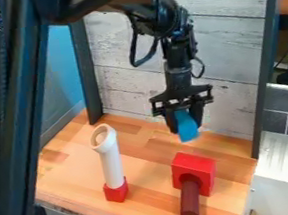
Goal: Put the blue rectangular block on top of the red arch
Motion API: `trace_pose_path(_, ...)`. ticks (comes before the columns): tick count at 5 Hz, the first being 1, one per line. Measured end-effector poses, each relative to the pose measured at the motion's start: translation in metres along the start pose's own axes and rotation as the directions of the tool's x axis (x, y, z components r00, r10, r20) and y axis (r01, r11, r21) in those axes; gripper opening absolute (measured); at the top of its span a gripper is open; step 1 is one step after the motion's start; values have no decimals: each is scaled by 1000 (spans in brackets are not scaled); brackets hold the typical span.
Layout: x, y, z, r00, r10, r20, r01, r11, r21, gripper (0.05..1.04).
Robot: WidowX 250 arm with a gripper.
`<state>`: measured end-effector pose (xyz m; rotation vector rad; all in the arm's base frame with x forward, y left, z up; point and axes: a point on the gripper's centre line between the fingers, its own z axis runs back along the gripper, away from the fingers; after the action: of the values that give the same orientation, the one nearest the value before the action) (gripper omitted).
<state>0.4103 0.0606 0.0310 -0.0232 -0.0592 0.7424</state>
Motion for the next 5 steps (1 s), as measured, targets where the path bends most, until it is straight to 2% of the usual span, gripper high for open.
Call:
trace_pose_path(1,-7,-4,15,993,121,9,-122,993,8,582)
trace_pose_path(2,-15,-8,29,972,233,11,-234,972,8,581)
trace_pose_path(3,-22,-5,33,940,342,-6,-342,940,0,581)
trace_pose_path(4,-36,1,36,894,448,-26,-448,894,-4,581)
trace_pose_path(5,-52,8,31,849,526,-52,-526,850,-3,581)
